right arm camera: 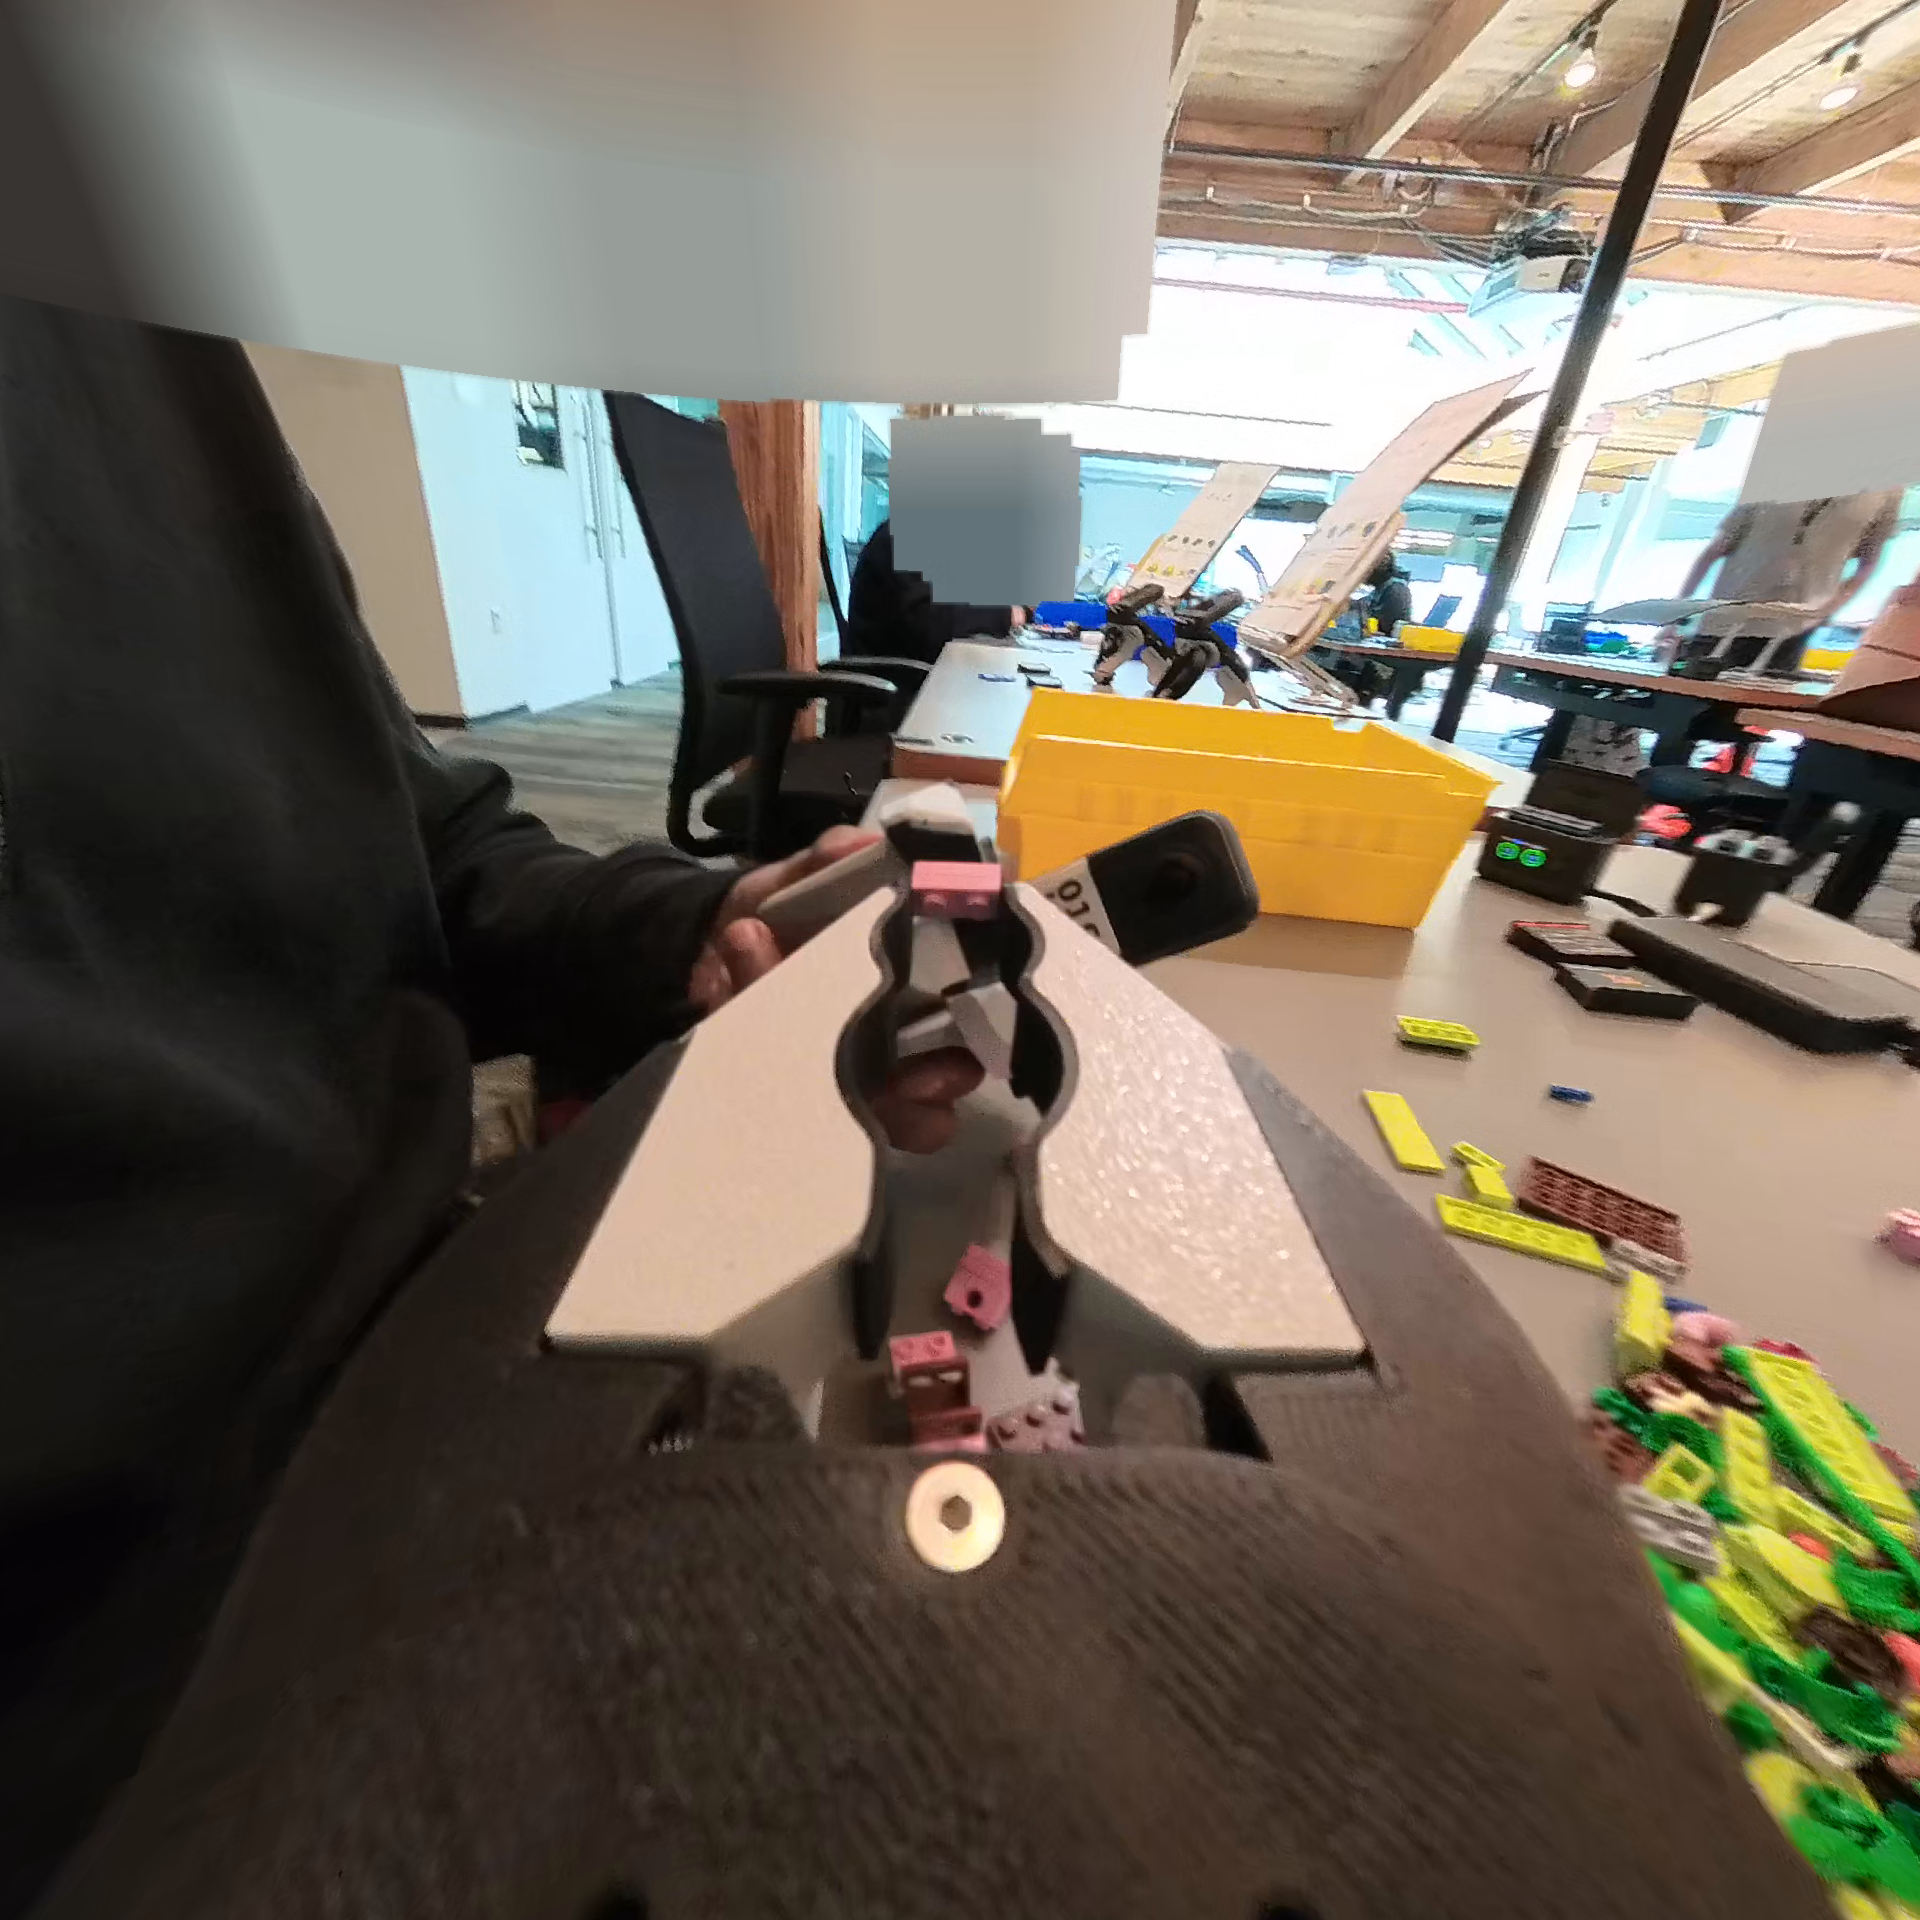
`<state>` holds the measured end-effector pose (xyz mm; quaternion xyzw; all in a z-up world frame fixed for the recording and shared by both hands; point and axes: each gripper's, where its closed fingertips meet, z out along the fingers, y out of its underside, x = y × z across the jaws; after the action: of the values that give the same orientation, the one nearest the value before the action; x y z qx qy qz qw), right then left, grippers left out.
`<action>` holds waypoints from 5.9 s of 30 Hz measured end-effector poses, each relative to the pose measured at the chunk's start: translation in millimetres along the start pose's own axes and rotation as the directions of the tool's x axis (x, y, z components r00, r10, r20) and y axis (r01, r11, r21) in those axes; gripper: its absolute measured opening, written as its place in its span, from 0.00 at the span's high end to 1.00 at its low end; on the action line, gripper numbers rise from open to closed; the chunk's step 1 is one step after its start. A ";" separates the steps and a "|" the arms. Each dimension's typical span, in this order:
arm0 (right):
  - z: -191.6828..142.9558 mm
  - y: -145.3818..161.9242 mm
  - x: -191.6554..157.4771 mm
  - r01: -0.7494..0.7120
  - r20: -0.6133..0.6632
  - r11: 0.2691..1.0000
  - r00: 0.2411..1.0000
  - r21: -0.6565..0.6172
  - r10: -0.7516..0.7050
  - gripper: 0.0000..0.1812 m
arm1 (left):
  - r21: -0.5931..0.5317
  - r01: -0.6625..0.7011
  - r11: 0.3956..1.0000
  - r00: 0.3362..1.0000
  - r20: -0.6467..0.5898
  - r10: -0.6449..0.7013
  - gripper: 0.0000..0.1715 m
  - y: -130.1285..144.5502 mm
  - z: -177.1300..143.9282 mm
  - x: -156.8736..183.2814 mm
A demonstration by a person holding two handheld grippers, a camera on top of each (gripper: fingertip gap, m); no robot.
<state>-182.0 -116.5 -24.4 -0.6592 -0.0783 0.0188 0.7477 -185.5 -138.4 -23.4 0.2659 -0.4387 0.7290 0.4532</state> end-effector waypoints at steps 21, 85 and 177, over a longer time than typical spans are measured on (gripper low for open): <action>5.7 24.2 16.4 0.355 -0.201 0.898 0.889 -0.262 -0.410 0.89 | -0.080 -0.181 0.980 0.950 0.243 0.195 0.97 -12.8 -25.7 -15.0; -28.9 3.2 45.5 0.297 -0.415 0.903 0.812 -0.312 -0.410 0.93 | 0.119 -0.299 0.947 0.880 0.417 0.225 0.97 -76.7 -106.6 4.3; -61.8 20.9 81.7 0.001 -0.487 0.985 0.869 -0.174 -0.087 0.98 | -0.015 -0.218 0.976 0.917 0.340 0.210 0.92 -57.9 -80.8 -6.2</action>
<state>-91.0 -163.9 -44.9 -0.7010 0.0983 -0.1735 0.6847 -130.1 -58.0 -43.5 0.3432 -0.5280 0.7225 0.2852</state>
